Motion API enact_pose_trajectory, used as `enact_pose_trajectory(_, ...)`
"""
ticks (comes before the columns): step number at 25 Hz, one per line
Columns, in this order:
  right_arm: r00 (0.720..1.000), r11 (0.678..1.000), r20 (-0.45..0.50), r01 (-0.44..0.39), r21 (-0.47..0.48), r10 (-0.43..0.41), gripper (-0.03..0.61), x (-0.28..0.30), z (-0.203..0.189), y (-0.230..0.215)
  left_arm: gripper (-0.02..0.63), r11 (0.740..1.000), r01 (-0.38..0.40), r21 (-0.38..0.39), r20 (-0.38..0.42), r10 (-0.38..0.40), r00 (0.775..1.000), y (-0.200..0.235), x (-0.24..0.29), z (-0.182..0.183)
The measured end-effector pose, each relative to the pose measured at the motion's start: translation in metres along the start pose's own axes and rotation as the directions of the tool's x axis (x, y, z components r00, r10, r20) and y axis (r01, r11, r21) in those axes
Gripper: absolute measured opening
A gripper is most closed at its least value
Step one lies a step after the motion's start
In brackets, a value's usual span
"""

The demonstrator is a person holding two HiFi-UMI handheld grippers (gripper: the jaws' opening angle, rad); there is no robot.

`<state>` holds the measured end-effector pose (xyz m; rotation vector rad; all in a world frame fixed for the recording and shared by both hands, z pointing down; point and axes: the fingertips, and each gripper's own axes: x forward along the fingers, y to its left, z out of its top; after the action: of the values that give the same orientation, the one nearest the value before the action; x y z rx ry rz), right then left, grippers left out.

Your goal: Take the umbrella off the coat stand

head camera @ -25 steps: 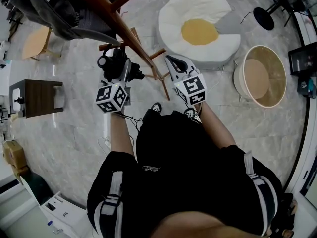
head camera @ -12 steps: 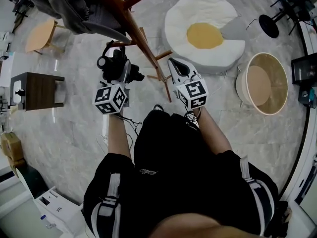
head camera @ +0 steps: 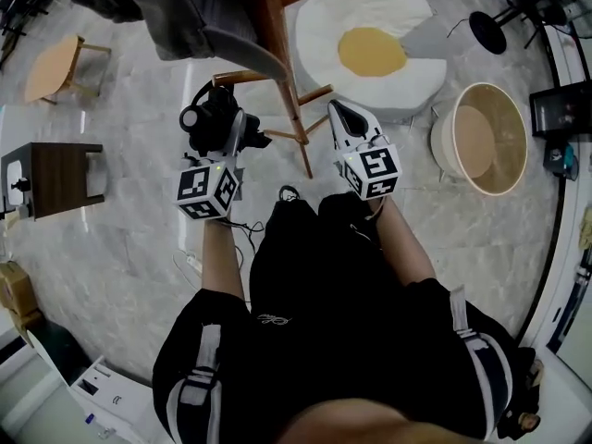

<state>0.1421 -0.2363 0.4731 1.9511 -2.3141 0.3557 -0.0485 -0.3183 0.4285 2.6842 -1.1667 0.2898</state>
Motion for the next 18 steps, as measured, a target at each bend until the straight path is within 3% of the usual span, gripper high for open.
enact_pose_trajectory(4, 1.000, 1.000, -0.018, -0.023, -0.008, 0.022, 0.005, 0.000, -0.007, -0.008, 0.286, 0.999, -0.031, 0.034, -0.029, 0.032, 0.999, -0.006, -0.004, -0.017)
enact_pose_trajectory(8, 0.993, 0.993, -0.026, -0.113, -0.034, 0.113, 0.005, 0.003, -0.011, -0.021, 0.285, 0.993, -0.103, 0.055, -0.071, 0.107, 0.992, -0.028, -0.012, -0.047)
enact_pose_trajectory(12, 0.972, 0.972, -0.050, -0.231, -0.051, 0.228, 0.005, -0.005, -0.017, -0.024, 0.285, 0.976, -0.218, 0.022, -0.113, 0.219, 0.969, -0.052, -0.031, -0.081)
enact_pose_trajectory(18, 0.935, 0.939, -0.117, -0.342, -0.039, 0.335, 0.005, -0.014, -0.048, -0.035, 0.285, 0.947, -0.322, -0.008, -0.173, 0.316, 0.933, -0.087, -0.044, -0.124)
